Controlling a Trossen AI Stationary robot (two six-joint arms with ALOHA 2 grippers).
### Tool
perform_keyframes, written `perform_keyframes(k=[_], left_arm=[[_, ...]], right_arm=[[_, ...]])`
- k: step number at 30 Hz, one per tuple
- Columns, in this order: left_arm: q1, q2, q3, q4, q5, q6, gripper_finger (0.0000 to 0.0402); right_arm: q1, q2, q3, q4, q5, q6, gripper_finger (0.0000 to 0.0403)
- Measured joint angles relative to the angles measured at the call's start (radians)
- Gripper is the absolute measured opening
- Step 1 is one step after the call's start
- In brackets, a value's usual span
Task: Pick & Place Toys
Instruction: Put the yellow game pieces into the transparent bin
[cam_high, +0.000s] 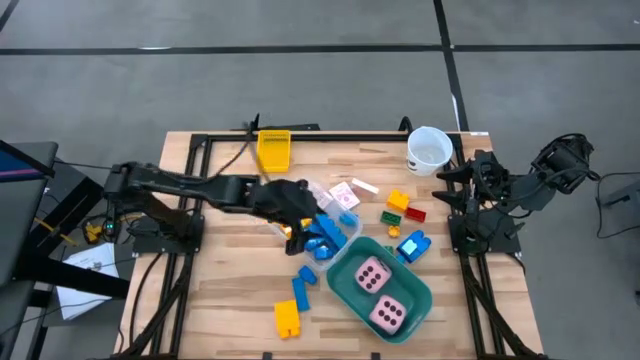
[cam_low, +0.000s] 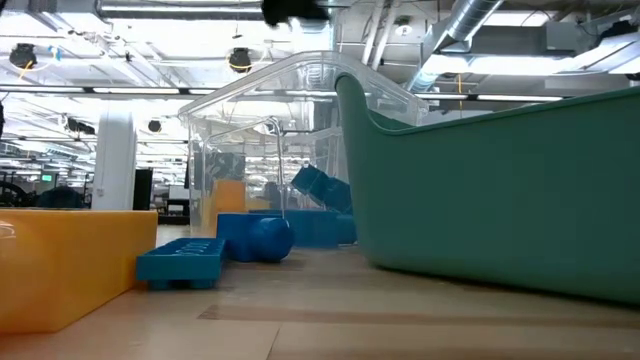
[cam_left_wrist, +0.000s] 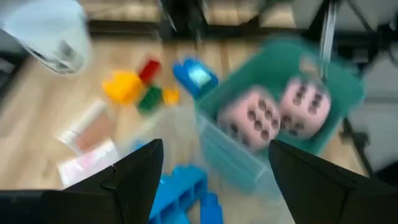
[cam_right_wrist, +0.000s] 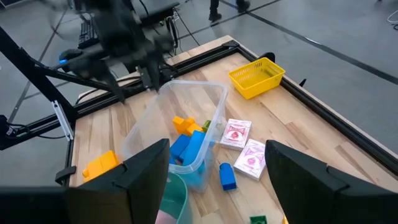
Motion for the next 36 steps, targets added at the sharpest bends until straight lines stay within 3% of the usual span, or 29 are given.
perform_keyframes(k=[3,7,11,17,22,25,29,36], left_arm=[[-0.04,-0.092,0.002,-0.012,-0.087,-0.097,0.0298],[-0.084,-0.173,0.007,-0.072,-0.109,-0.268,0.0342],[-0.141,-0.204,0.032,-0.097,-0.135,-0.291,0.0391],[-0.222,-0.204,0.06,-0.2,-0.124,-0.329,0.0389],[-0.353,-0.169,0.061,-0.33,-0.003,-0.33,0.0389],[-0.437,-0.11,0.061,-0.371,0.068,-0.26,0.0389],[-0.512,-0.003,0.061,-0.357,0.114,-0.051,0.0389],[-0.462,0.164,0.101,-0.31,0.191,0.279,0.0388]], right_arm=[[0.0,0.0,0.0,0.003,-0.001,0.0,0.0254],[0.0,-0.002,0.0,0.004,-0.002,0.0,0.0254],[0.0,-0.002,0.0,0.005,-0.004,0.001,0.0254],[0.0,-0.002,0.0,0.006,-0.008,0.024,0.0254],[0.0,-0.002,0.0,0.006,-0.029,0.027,0.0254],[0.0,-0.002,0.0,0.005,-0.03,0.027,0.0254],[0.0,-0.002,0.0,0.004,-0.03,0.027,0.0254],[0.0,-0.002,0.0,0.006,-0.03,0.049,0.0254]])
